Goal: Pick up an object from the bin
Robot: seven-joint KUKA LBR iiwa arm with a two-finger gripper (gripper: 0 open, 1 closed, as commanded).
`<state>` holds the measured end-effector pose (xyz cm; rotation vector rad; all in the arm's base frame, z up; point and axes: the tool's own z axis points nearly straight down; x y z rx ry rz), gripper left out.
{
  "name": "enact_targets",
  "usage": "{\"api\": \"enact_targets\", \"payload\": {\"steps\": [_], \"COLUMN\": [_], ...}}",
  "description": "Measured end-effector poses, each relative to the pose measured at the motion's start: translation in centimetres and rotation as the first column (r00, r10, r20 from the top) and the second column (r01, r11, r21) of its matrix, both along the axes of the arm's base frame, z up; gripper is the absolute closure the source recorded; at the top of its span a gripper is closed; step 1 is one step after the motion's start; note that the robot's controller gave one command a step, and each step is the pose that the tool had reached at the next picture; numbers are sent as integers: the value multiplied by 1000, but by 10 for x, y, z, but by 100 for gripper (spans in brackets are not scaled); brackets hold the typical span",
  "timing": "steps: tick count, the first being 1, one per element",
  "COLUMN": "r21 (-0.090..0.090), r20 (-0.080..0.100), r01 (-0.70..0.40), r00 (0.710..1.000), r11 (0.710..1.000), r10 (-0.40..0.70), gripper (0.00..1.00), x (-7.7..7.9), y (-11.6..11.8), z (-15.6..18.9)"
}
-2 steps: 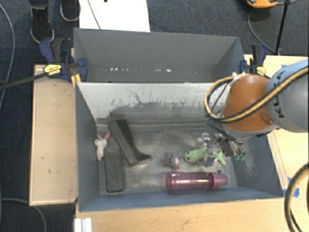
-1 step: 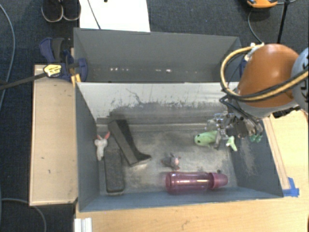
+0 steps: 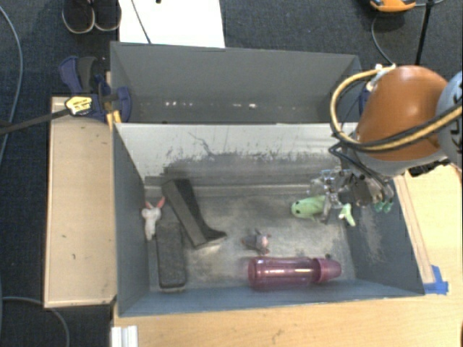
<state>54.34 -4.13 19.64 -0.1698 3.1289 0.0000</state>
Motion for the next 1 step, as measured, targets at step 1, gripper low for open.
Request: {"api": "enact_targets", "payload": {"steps": [1], "r21": [-4], "r20": [4], "r01": [-340], "r00": [941], "r11": [941], "r10": [340], "gripper": [100], "x": [-37], "y": [-27], "z": [62]}}
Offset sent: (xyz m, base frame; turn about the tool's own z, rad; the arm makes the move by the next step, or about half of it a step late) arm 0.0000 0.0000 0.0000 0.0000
